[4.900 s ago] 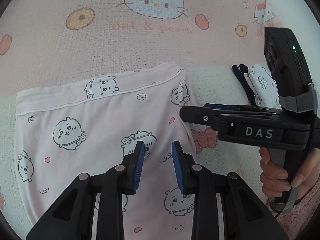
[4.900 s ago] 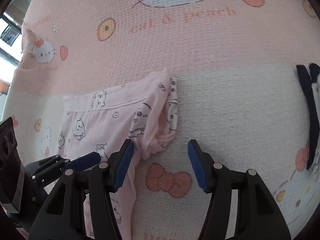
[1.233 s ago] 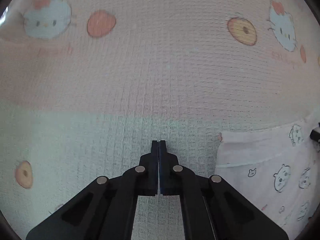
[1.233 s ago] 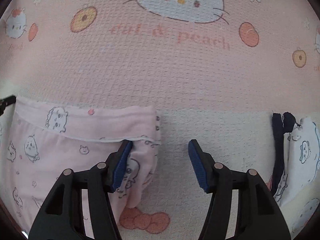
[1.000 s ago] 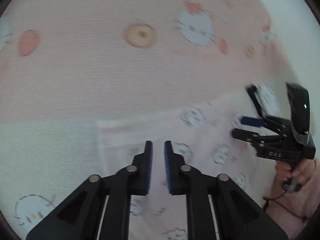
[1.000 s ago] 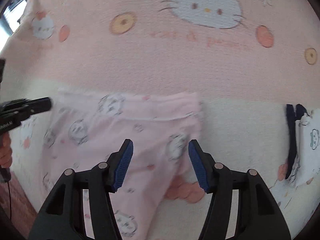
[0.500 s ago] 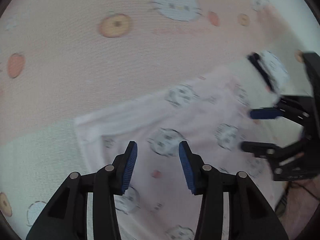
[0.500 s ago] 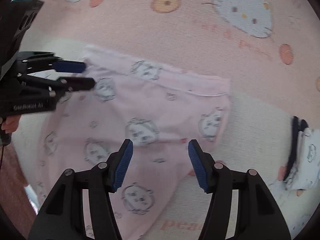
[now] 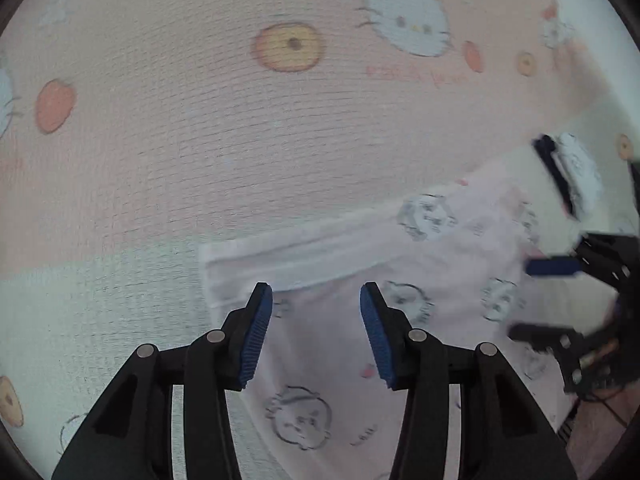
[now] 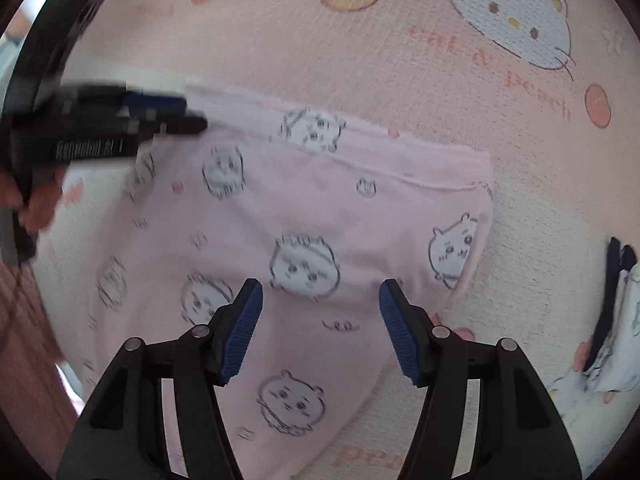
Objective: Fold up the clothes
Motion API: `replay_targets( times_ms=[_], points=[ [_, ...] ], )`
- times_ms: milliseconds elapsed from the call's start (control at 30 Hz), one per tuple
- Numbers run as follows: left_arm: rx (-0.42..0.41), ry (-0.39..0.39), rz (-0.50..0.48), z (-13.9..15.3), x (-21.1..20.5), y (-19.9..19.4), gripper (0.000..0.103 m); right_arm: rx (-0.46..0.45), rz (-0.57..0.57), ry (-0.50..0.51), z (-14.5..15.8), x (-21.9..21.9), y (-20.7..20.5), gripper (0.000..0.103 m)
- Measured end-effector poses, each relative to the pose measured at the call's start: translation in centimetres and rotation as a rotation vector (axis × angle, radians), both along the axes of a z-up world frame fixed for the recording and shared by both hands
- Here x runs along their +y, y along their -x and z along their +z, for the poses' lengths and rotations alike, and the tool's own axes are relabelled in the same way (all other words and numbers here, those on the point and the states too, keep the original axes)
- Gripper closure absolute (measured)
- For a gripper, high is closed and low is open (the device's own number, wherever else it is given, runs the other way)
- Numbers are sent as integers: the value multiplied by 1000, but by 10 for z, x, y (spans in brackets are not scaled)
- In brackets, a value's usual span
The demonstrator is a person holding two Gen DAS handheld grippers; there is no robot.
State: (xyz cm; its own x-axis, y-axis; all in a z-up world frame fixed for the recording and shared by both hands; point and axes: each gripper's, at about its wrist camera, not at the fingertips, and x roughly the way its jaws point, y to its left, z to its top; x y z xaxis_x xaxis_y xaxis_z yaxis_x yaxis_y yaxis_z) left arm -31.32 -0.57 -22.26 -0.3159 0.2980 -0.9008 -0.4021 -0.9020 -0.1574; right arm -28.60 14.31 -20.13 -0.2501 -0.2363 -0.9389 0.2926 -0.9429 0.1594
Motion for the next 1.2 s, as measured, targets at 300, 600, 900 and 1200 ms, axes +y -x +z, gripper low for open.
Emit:
replay_targets(
  times_ms=[300,600,900,1200],
  points=[
    [30,59,148,-13,-5,25,55,20,-162,-23,0,30,39,46],
    [-68,165,61,18,8,-50,55,-4,-188,-39,26,10,-49,47],
    [-135,393,-5,-7,-20,-162,35,-90,-217,-158,-10,34,-163,37],
    [-179,290,113,-7,-5,-199,33,-49,-181,-91,-4,23,-226,41]
  ],
)
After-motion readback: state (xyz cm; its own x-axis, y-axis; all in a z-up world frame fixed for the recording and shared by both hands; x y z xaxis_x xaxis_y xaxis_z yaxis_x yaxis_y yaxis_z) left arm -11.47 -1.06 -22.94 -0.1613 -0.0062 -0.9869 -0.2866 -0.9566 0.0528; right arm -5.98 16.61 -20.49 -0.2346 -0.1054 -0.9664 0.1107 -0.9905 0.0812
